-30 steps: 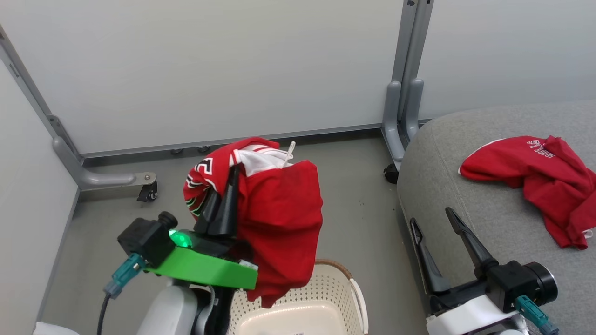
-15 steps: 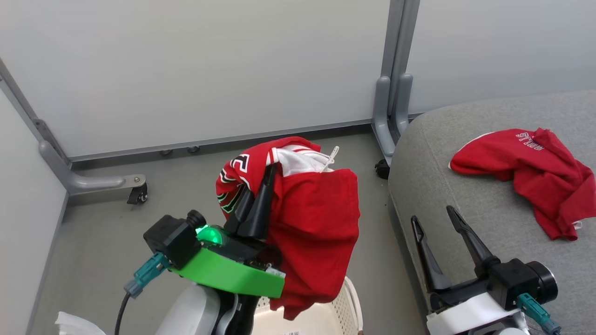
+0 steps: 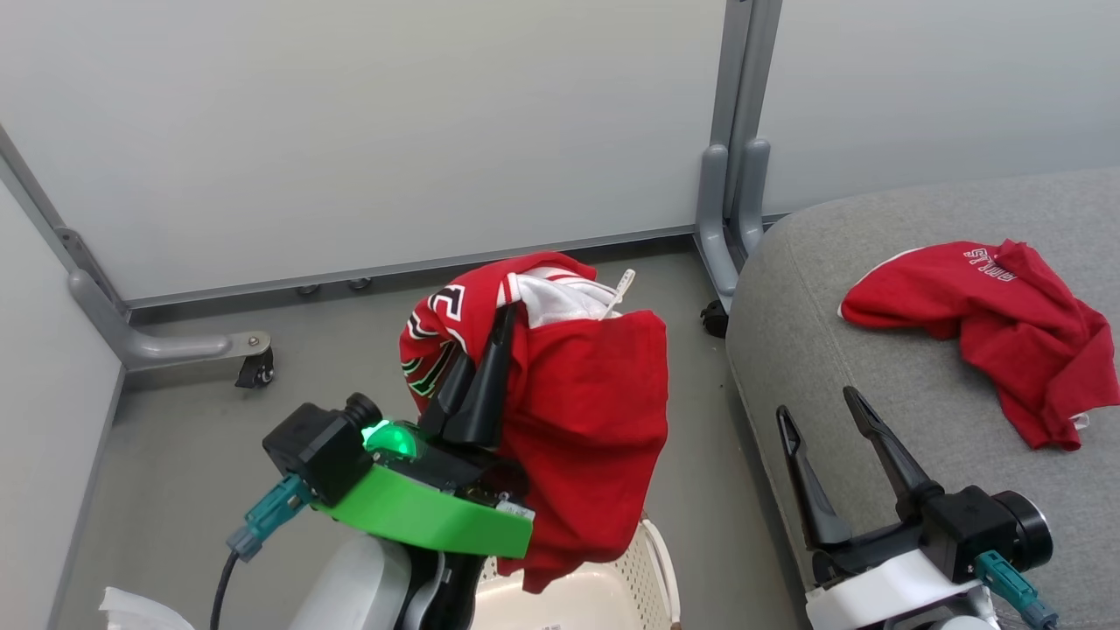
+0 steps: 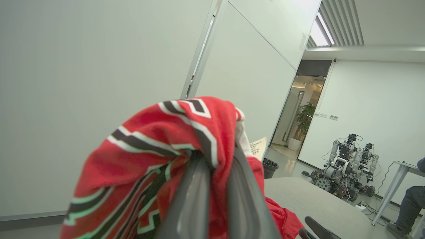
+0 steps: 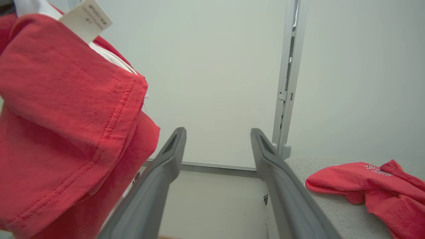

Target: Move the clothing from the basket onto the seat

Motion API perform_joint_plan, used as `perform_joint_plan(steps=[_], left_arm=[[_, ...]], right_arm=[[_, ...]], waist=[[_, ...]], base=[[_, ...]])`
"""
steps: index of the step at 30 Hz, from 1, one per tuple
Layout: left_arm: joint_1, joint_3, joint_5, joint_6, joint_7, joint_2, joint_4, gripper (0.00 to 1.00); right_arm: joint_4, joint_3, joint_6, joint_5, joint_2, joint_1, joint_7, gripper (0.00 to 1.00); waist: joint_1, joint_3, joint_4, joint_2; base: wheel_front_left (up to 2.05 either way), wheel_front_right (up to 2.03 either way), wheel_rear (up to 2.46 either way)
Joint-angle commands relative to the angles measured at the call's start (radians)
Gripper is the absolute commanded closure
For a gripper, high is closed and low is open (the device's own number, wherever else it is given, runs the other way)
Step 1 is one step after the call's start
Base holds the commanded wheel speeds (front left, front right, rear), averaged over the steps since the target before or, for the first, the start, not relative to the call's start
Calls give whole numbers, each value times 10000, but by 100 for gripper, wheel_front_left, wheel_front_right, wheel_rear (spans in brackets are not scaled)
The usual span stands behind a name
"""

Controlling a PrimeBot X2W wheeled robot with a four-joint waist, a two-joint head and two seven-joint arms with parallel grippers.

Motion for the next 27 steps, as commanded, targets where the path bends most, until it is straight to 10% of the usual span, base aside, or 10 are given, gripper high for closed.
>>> perform_joint_plan(steps=[1, 13, 27], left_arm=[[-22, 47, -108, -12, -7, 25, -69, 100], [84, 96, 42, 3, -7, 23, -68, 100], [-231, -268, -46, 134, -5, 23, 21, 100]], right_arm=[[4, -13, -18, 17, -48, -18, -26, 0], [-290, 398, -18, 420, 36, -12, -26, 0], [-289, 4511, -13, -172, -366, -719, -26, 0]], waist=[[0, -2, 8, 0], [0, -27, -17, 0], [0, 9, 185, 0]], base=[[0, 0, 0], [0, 0, 0], [0, 0, 0]])
